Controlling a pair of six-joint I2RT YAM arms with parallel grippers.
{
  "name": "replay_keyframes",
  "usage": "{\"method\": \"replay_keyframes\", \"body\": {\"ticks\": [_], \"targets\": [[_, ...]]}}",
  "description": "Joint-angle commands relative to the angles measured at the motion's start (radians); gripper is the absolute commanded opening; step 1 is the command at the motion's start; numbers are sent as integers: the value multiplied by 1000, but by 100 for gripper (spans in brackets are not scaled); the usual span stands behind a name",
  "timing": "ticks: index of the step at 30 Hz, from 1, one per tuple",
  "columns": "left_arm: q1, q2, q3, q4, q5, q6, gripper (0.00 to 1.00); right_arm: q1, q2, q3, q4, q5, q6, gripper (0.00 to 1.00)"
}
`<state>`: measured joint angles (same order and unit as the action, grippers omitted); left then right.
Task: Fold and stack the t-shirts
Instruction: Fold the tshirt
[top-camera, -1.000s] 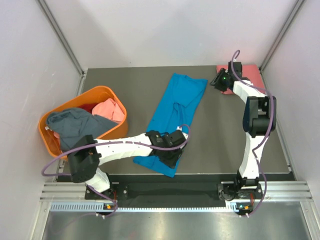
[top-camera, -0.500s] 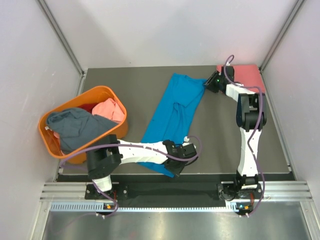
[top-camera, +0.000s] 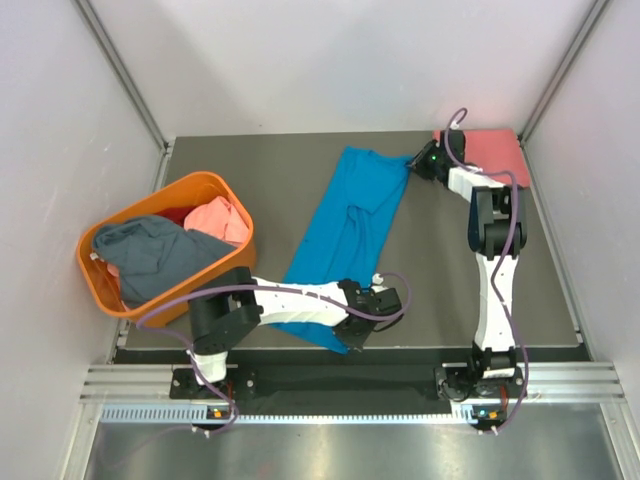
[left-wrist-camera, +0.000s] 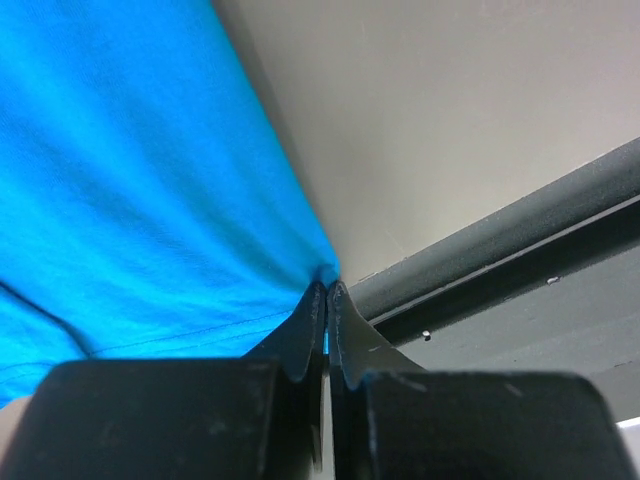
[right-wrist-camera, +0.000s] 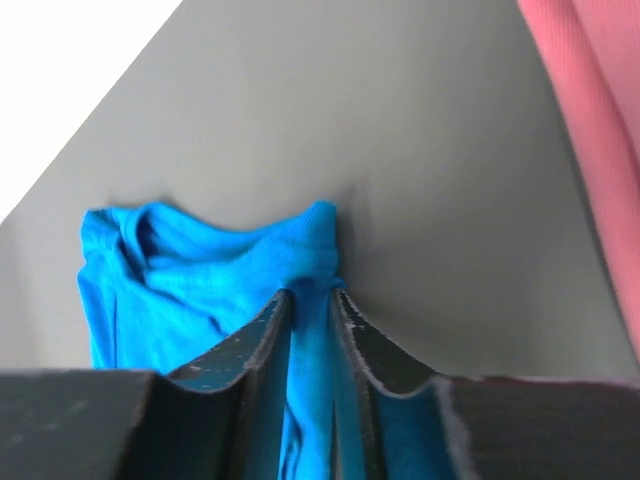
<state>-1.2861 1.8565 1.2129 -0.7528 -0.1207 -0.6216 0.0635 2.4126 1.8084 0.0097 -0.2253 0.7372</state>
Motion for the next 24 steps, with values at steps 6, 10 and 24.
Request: {"method": "replay_keyframes", "body": {"ticks": [6,10,24], "targets": [[-12,104,128,52,82,13,0,-4,128,181,19,7,-4,1],[-12,176,238,49,104,25,0,-10,190,311,19,-2,11,0],[47,385,594,-23,164,82,15,-16,329,549,59,50,-7,15]]}}
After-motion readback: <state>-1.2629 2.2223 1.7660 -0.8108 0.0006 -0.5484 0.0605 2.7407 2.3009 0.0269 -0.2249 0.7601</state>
